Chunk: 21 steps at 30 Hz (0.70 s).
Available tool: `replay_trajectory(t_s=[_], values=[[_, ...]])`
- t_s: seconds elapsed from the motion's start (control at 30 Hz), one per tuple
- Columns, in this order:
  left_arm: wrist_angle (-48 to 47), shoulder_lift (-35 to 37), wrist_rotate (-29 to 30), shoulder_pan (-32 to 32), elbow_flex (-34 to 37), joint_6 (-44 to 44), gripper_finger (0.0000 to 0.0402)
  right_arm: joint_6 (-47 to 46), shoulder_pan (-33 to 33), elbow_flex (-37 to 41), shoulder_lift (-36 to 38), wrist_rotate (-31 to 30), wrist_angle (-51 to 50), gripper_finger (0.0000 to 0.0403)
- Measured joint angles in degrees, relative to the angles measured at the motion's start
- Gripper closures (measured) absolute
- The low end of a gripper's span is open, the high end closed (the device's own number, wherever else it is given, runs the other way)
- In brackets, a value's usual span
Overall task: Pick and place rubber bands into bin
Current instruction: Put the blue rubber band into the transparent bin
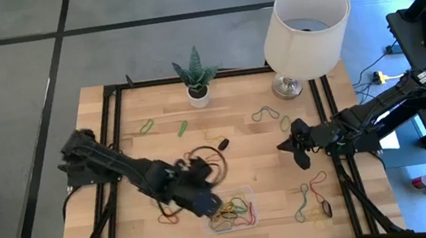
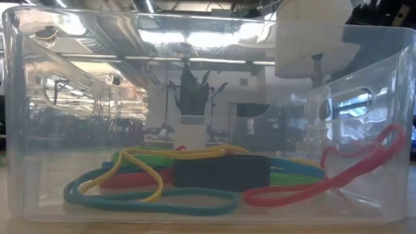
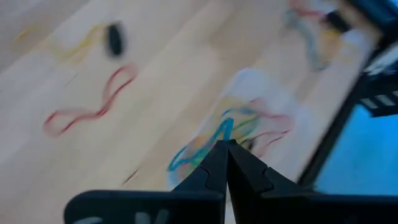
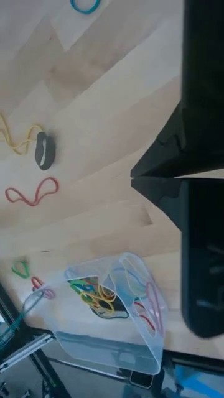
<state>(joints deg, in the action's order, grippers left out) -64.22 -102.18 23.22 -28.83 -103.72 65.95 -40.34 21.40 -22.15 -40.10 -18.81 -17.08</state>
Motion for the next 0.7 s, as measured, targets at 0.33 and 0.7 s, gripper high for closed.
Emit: replay_trajectory(t_s=[0.33,0.7], values=[[-0.13,-17.13,-2.96,1.76,-20.41,-6.88,0.0400,2.02,-0.01,0.00,-0.01,-0.02,-0.12,0.0400],[-5.53,-25.79,-13.14,4.23,-20.42,-1.38,0.0400,1.86,0.01,0.00,0.00,1.10,-0.69,0.0400]])
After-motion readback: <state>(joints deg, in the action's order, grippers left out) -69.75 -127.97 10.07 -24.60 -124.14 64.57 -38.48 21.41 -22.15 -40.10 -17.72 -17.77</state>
